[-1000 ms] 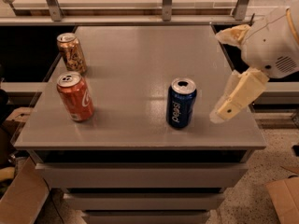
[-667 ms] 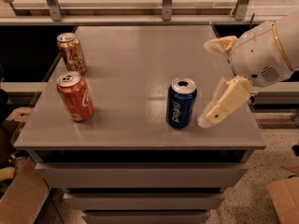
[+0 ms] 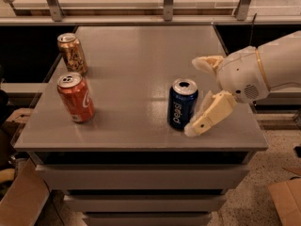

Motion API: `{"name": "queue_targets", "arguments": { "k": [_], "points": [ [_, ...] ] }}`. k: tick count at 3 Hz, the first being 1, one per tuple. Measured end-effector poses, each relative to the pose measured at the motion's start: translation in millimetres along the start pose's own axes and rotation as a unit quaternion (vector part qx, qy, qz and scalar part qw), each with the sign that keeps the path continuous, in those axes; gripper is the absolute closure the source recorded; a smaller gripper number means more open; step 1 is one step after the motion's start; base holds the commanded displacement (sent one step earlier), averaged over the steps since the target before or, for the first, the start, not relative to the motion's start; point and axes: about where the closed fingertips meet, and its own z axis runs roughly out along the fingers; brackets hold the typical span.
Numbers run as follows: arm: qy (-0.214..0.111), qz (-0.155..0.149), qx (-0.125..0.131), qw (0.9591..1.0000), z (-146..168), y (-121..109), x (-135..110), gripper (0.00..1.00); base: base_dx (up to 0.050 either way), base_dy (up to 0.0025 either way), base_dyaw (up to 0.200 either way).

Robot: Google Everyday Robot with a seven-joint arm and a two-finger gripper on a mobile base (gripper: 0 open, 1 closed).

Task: Move pepsi can near coke can

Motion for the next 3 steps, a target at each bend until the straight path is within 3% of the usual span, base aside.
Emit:
{"name": "queue_targets", "arguments": {
  "k": [2,3],
  "points": [
    [-0.023,0.035,-0.017,0.999,32.0,-6.5,20.7,0.05,0.0,0.0,0.0],
    [-0.031,0.043,-0.02,0.9984,40.4,-9.0,24.6,0.22,0.0,0.0,0.0]
  ]
}}
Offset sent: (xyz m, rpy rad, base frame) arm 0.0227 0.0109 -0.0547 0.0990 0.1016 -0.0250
